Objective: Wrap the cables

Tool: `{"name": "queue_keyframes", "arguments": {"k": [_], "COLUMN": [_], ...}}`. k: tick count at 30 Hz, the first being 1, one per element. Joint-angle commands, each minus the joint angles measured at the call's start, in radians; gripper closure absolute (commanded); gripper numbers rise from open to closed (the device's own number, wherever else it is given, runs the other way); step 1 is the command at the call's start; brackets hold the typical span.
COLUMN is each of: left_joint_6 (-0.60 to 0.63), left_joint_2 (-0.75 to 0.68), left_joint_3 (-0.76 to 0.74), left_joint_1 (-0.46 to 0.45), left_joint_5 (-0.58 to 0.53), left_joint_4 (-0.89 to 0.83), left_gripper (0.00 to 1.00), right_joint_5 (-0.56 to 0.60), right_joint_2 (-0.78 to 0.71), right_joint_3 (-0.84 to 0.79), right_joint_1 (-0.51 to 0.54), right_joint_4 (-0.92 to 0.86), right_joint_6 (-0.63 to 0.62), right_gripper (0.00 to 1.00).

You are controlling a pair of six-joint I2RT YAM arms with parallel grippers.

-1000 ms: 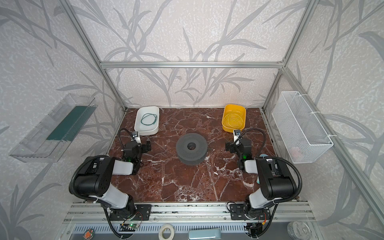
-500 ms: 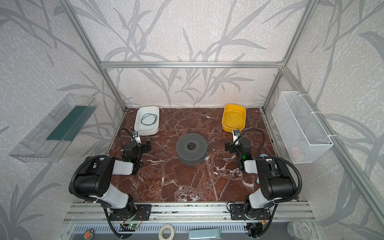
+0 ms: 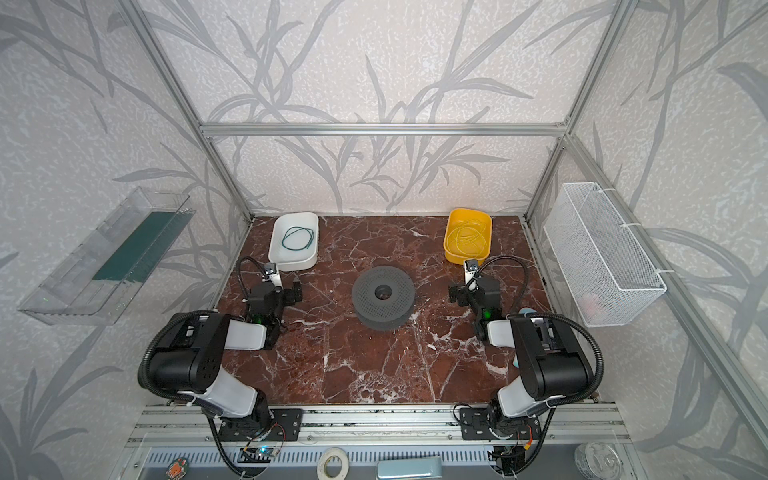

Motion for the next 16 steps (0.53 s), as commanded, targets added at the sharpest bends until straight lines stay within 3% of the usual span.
{"name": "queue_keyframes", "arguments": {"k": [1, 16], "left_joint_6": [-0.022, -0.022], "left_joint_2": [-0.022, -0.023], "left_joint_3": [0.018, 0.018], "left_joint_1": [0.003, 0.005], "left_joint_5": [0.005, 0.005], "left_joint_4": [-0.001, 0.000], "left_gripper": [0.01, 0.01], "right_joint_5": [0.012, 0.015], "right_joint_2": [-0.008, -0.008], "right_joint_3": [-0.002, 0.005], "right_joint_1": [0.004, 0.004], "right_joint_4": [0.013, -0.001], "right_joint_6": [-0.004, 0.000], "right_gripper": [0.01, 0.01]}}
